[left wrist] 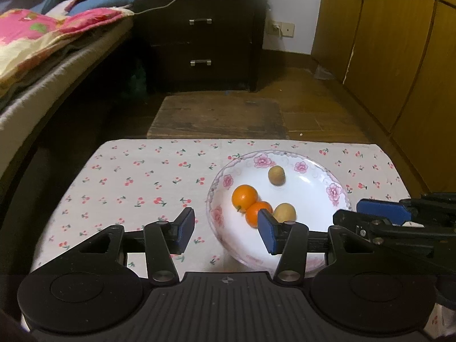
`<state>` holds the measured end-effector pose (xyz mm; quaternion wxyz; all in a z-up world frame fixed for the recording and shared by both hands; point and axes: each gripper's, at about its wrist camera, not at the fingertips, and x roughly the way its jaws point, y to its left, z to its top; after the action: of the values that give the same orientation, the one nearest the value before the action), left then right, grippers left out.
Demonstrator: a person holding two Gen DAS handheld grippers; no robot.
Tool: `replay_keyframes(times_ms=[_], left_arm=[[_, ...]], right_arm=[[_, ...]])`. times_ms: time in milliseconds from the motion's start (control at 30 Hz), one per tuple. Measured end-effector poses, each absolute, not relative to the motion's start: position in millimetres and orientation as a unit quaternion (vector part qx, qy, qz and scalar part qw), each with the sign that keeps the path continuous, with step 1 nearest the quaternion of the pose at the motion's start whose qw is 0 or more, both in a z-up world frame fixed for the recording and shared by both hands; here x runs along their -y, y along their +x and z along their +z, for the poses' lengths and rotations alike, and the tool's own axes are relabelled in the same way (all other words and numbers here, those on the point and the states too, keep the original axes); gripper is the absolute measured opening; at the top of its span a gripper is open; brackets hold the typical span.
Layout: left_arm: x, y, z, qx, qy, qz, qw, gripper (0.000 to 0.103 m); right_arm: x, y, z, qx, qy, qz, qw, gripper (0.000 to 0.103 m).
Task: Organize fruits
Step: 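Move the right tool to a red tomato while the left tool moves to an oval red tomato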
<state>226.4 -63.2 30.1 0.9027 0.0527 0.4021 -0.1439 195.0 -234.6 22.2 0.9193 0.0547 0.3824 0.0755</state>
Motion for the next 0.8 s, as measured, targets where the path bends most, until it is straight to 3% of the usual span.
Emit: replay_keyframes(times_ms=[800], left_arm=[[20,194,14,-0.433,0.053,-0.126,0.891,0.059]], right_arm=[[181,167,-7,-0.434,0.025,0.148,0.889,0.031]])
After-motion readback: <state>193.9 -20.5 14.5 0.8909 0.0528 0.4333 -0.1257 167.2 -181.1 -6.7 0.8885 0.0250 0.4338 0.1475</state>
